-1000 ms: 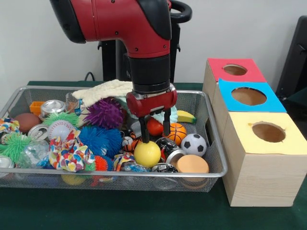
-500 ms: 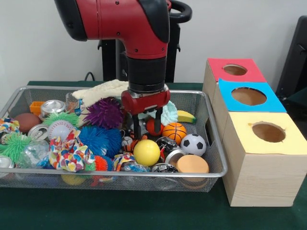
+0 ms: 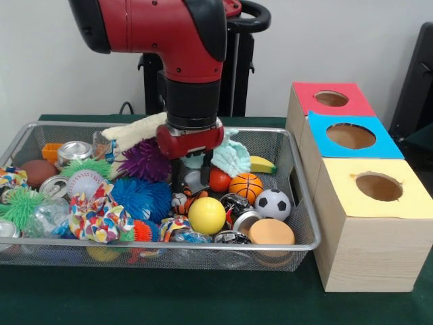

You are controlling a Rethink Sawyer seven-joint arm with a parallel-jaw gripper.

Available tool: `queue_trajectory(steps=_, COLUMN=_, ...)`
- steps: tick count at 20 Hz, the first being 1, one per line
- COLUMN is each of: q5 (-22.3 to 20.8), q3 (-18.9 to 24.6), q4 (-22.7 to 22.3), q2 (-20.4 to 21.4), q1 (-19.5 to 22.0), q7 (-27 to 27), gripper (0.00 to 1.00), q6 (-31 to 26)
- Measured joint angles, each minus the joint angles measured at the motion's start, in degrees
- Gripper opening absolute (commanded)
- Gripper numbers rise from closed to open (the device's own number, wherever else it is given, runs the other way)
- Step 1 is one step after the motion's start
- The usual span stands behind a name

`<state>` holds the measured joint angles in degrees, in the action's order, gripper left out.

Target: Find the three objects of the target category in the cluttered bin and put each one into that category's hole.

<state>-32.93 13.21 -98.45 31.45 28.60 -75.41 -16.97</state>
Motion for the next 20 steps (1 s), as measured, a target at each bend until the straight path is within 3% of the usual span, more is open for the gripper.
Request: queue_trajectory(steps=20, q5=0.01, q3=-1.86, q4=0.65, q2=-2.91, q1=1.50, q7=0.00, gripper=1.00, q6=5.13)
